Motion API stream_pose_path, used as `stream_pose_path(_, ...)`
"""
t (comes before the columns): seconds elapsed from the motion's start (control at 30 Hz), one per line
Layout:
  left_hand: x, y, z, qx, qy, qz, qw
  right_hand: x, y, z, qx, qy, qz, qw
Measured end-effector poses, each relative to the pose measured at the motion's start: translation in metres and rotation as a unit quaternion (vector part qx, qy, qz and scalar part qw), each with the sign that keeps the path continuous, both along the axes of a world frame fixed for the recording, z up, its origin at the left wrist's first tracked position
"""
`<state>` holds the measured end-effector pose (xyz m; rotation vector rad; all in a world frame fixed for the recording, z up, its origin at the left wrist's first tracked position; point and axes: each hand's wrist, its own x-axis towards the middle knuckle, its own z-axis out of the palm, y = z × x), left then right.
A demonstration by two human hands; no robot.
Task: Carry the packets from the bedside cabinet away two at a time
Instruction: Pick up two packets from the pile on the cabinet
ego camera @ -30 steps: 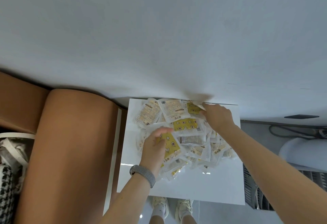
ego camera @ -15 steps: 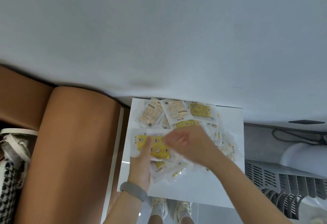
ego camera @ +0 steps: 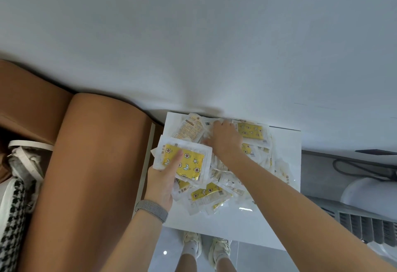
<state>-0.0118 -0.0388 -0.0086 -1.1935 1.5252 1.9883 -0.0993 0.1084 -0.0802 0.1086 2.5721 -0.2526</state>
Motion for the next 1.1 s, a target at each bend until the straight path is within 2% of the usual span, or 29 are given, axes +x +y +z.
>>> stream_pose_path(0.1, 0.0, -0.002, -0.002, 0.001, 0.005, 0.014, 1.0, -0.008, 0.014, 0.01, -0.088, -0.034, -0.078, 0.992)
stream_pose_path(0.2, 0.001, -0.005, -0.002, 0.003, 0.003, 0.025, 1.0, -0.013, 0.031, 0.015, -0.098, -0.033, -0.03, 0.994)
stream_pose_path(0.27, 0.002, -0.005, -0.003, 0.003, 0.002, 0.027, 1.0, -0.011, 0.036, 0.017, -0.075, -0.045, 0.038, 0.995)
stream_pose_path(0.33, 0.003, -0.005, -0.003, 0.0, 0.0, 0.029, 1.0, -0.005, 0.033, 0.013, -0.006, -0.048, 0.102, 0.994)
stream_pose_path(0.4, 0.004, -0.004, -0.002, -0.001, 0.0, 0.028, 1.0, 0.001, 0.025, 0.004, 0.029, -0.037, 0.098, 0.994)
stream_pose_path(0.53, 0.005, -0.005, 0.0, -0.002, -0.001, 0.024, 1.0, 0.008, 0.011, -0.006, 0.029, 0.0, 0.071, 0.997)
stream_pose_path(0.63, 0.003, -0.009, 0.002, -0.003, 0.002, 0.021, 1.0, 0.01, 0.013, -0.007, -0.028, 0.022, 0.048, 0.998)
stream_pose_path(0.73, 0.003, -0.011, 0.002, -0.006, 0.004, 0.013, 1.0, 0.011, 0.027, -0.004, -0.124, 0.011, -0.004, 0.992)
stream_pose_path(0.83, 0.003, -0.008, 0.004, 0.014, 0.002, -0.005, 1.0, 0.013, 0.04, 0.011, -0.259, 0.061, -0.173, 0.948)
stream_pose_path(0.93, 0.002, 0.0, 0.009, 0.047, 0.008, -0.047, 0.998, 0.022, 0.048, 0.032, -0.42, 0.081, -0.362, 0.828)
stream_pose_path(1.03, 0.001, 0.008, 0.014, 0.098, 0.011, -0.104, 0.99, 0.043, 0.048, 0.052, -0.54, -0.014, -0.412, 0.734)
stream_pose_path(1.1, 0.001, 0.013, 0.014, 0.114, 0.006, -0.128, 0.985, 0.056, 0.045, 0.061, -0.58, -0.077, -0.384, 0.715)
